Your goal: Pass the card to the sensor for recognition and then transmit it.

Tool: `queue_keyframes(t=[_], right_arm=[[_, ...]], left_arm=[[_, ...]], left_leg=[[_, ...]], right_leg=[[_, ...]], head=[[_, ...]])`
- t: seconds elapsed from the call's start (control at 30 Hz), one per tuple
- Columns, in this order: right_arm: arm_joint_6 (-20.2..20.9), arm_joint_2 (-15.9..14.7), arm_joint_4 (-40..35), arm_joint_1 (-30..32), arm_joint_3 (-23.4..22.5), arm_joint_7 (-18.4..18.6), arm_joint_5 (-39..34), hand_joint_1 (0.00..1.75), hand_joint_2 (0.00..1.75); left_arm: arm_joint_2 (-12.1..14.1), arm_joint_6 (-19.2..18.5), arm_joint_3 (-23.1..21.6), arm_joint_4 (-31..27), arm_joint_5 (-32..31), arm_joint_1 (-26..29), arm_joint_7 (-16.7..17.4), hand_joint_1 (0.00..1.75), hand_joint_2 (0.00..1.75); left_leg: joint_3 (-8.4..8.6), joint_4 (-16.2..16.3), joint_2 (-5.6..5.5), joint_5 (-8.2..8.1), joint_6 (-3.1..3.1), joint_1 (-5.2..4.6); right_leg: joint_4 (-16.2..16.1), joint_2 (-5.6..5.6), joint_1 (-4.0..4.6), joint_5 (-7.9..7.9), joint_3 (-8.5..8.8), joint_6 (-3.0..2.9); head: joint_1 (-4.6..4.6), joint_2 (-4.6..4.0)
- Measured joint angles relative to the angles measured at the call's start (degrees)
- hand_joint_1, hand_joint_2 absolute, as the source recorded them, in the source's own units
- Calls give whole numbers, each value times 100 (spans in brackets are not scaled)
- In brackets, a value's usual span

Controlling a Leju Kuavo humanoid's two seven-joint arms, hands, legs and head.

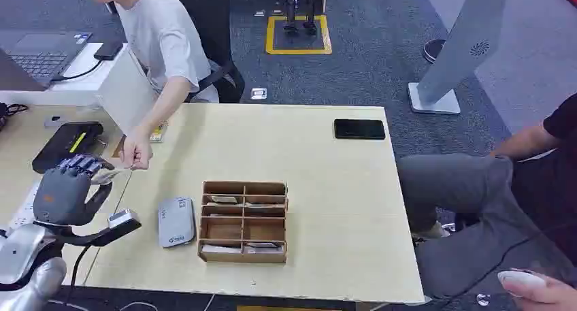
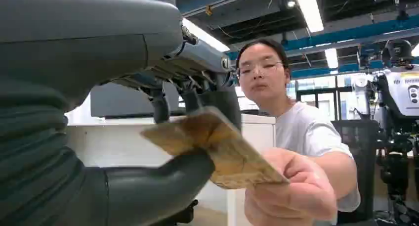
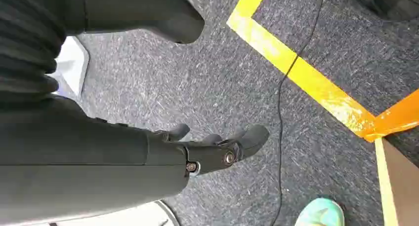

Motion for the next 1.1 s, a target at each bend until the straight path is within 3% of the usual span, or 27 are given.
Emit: queue_keyframes(t=[0.67,0.8,1.0,1.1], right_arm=[[-96,11,79,-20,61,-22,0,0,175],[-103,11,100,-24,63,-65,0,0,175],[-116,11,136,-37,63,-70,0,0,175],[-140,13,146,-42,63,-70,0,0,175]], left_arm=[[-2,42,0,9,92,1,-79,175,175],[0,-12,0,9,629,17,-423,175,175],[-159,-831,4,-57,1957,19,-728,175,175],[-254,-1008,4,-118,2181,19,-756,175,175]], left_leg=[[-1,0,-1,0,0,0],[-1,0,-1,0,0,0],[-1,0,-1,0,0,0],[-1,0,-1,0,0,0]], right_leg=[[0,-1,0,0,0,0],[0,-1,0,0,0,0],[0,-2,0,1,1,1],[0,-1,0,2,1,1]], head=[[2,0],[2,0],[0,0],[2,0]])
